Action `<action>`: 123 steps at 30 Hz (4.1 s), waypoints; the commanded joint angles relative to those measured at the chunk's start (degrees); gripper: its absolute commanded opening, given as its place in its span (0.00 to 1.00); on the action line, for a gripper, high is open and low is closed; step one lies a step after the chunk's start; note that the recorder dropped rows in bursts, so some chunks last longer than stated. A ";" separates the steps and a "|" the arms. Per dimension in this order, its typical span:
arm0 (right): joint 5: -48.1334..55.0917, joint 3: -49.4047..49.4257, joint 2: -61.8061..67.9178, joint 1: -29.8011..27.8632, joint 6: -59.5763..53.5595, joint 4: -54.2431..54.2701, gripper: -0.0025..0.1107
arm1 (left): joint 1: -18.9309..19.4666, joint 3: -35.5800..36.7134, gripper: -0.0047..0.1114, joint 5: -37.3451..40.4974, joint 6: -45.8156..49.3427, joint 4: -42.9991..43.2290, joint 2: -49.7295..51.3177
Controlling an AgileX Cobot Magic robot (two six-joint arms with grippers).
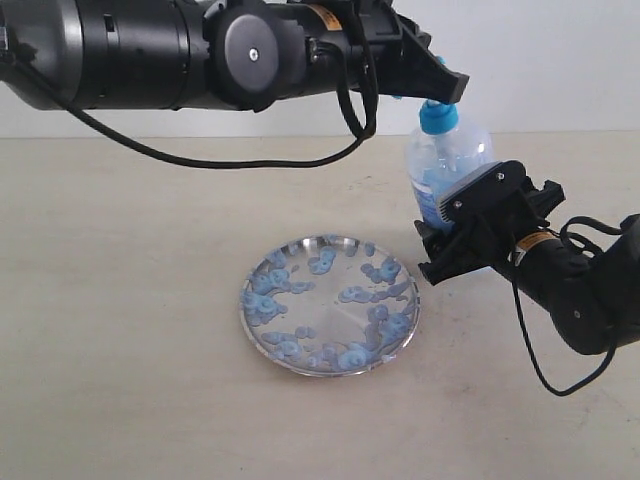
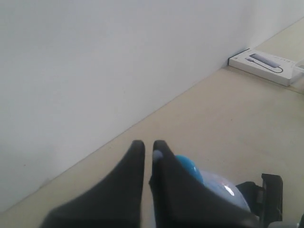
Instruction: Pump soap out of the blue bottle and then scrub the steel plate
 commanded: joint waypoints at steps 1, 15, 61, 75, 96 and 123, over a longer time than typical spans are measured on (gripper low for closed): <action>3.92 0.37 0.52 -0.09 -0.13 -1.26 0.03 | -0.27 -1.56 0.08 0.36 -0.20 2.81 0.11; 3.92 0.37 0.52 -0.09 -0.13 -1.26 0.03 | -2.25 -1.56 0.08 9.56 -0.32 2.67 1.15; 3.92 0.37 0.52 -0.09 4.19 -1.26 0.03 | -4.32 -1.56 0.08 -8.17 0.86 -1.83 2.74; 3.56 0.37 0.52 -0.09 14.81 -1.26 0.03 | -4.32 35.12 0.08 -38.60 -0.39 -9.77 -27.99; 38.09 0.48 -24.45 -0.09 23.37 -6.16 0.95 | -4.32 66.52 0.08 -26.52 24.42 -35.59 -80.72; 53.18 30.56 -109.81 -0.06 25.21 6.97 0.02 | -4.32 57.73 0.08 -5.82 68.50 -83.59 -76.40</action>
